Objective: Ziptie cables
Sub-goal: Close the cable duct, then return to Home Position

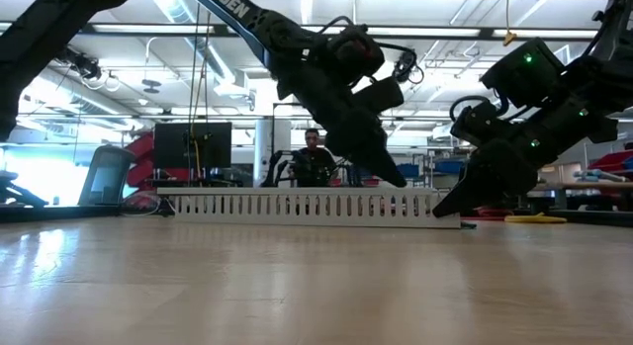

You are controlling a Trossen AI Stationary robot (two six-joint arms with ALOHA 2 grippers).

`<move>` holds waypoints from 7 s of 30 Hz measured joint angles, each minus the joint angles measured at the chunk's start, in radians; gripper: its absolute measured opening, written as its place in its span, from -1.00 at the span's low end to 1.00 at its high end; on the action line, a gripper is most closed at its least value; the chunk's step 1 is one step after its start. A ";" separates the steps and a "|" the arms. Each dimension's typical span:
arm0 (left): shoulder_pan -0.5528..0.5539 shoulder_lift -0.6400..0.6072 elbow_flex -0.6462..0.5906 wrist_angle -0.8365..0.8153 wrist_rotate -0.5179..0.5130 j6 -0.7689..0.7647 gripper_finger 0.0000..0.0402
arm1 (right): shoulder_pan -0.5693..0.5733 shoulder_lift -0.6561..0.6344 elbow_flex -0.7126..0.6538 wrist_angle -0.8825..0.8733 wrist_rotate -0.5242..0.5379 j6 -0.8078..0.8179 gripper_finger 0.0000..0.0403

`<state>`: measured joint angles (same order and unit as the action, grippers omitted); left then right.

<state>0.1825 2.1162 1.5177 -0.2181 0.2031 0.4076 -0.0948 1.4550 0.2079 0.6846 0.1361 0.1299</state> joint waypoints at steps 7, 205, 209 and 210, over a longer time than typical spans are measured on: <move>-0.001 0.002 0.006 0.018 0.000 0.000 -1.00 | 0.000 0.001 0.001 0.006 -0.001 0.004 0.09; 0.083 -0.709 -0.643 0.460 -0.087 -0.172 -0.99 | -0.001 -0.821 0.001 -0.579 0.032 0.008 -0.19; 0.093 -0.842 -0.818 0.564 -0.087 -0.232 -0.99 | -0.001 -0.831 0.001 -0.582 0.015 0.007 -0.71; 0.097 -0.876 -0.852 0.585 -0.091 -0.248 -0.99 | -0.001 -0.836 0.001 -0.587 0.008 0.005 -0.84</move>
<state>0.2797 1.2404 0.6661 0.3666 0.1119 0.1595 -0.0959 0.6191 0.2085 0.0972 0.1446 0.1351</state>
